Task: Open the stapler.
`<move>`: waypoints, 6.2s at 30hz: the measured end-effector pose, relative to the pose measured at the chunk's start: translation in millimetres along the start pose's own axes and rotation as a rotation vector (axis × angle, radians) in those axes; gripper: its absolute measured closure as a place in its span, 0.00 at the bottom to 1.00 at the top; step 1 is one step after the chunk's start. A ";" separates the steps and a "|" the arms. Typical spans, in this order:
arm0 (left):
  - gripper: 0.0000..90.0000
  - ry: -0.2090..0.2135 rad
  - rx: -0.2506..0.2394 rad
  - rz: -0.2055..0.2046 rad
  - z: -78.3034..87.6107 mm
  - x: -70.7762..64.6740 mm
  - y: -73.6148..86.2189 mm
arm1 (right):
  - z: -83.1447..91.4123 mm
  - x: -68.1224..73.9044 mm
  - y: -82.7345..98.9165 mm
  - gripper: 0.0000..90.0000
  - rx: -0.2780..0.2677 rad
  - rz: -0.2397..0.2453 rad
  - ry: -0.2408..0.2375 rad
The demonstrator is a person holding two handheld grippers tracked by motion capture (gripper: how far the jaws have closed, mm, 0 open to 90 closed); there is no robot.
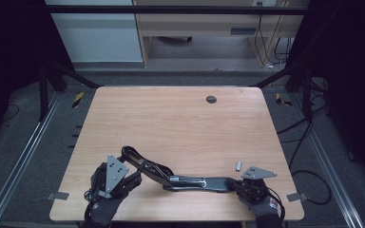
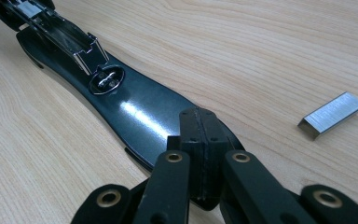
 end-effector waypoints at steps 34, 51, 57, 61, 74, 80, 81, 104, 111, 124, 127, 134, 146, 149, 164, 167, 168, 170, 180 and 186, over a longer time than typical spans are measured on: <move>0.48 0.018 -0.019 0.072 2.8 5.6 13.9 | -0.3 0.7 -0.7 1.00 0.001 0.008 0.001; 0.40 0.006 -0.021 0.057 20.7 9.5 11.0 | 10.3 -0.7 -5.4 0.91 -0.036 -0.004 0.007; 0.40 0.008 0.002 0.046 23.3 7.6 19.6 | 20.4 -6.6 -7.2 0.87 -0.068 -0.041 0.019; 0.39 0.005 0.025 0.040 22.7 8.6 30.0 | 24.3 -10.7 -6.7 0.85 -0.072 -0.048 0.044; 0.40 -0.018 0.122 0.061 2.3 27.8 64.2 | 33.9 -26.8 -4.0 0.82 -0.083 -0.108 0.096; 0.43 -0.052 0.138 0.076 -5.9 44.4 74.8 | 38.4 -38.9 -2.2 0.82 -0.087 -0.140 0.125; 0.43 -0.056 0.141 0.084 -7.2 48.0 77.1 | 38.9 -40.7 -1.8 0.82 -0.083 -0.149 0.133; 0.47 -0.061 0.188 0.118 -27.5 70.8 93.8 | 33.9 -68.4 -12.0 0.80 -0.023 -0.216 0.254; 0.47 -0.063 0.197 0.124 -29.6 72.2 95.2 | 26.7 -68.8 -19.6 0.80 0.005 -0.208 0.281; 0.47 -0.058 0.202 0.117 -30.8 70.8 95.2 | 9.8 -64.2 -28.7 0.78 0.068 -0.239 0.285; 0.46 -0.062 0.204 0.115 -30.9 70.7 95.2 | 5.9 -63.4 -30.0 0.78 0.082 -0.230 0.289; 0.46 -0.069 0.210 0.112 -31.6 69.8 95.3 | -2.7 -65.9 -30.6 0.78 0.122 -0.245 0.291; 0.46 -0.067 0.215 0.103 -32.4 68.9 95.7 | -11.1 -68.6 -30.9 0.77 0.170 -0.258 0.312; 0.46 -0.068 0.217 0.102 -32.6 68.6 95.7 | -11.5 -69.3 -30.7 0.80 0.174 -0.261 0.316; 0.46 -0.066 0.218 0.098 -32.4 68.4 95.8 | -7.5 -71.4 -28.6 0.87 0.189 -0.253 0.326; 0.46 -0.066 0.217 0.097 -32.3 68.3 95.6 | -5.6 -72.8 -27.6 0.86 0.200 -0.235 0.342; 0.46 -0.066 0.217 0.097 -32.3 68.3 95.6 | -5.4 -72.7 -27.3 0.86 0.201 -0.232 0.341; 0.46 -0.066 0.218 0.098 -32.2 68.4 95.8 | -4.7 -73.2 -26.1 0.86 0.207 -0.226 0.347; 0.46 -0.066 0.215 0.095 -31.1 68.6 95.4 | 0.9 -72.8 -17.5 0.86 0.221 -0.203 0.287; 0.46 -0.064 0.215 0.097 -30.6 68.7 95.3 | 8.6 -67.6 -10.9 0.86 0.214 -0.124 0.225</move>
Point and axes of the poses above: each handheld gripper's, and its own axes: z roughly backward along the jaws, y roughly out of its underside, x roughly to its left, the point moved 8 cm from there along -z, roughly forward along the jaws, and after that the axes turned 15 degrees about x, right-handed, at the moved point
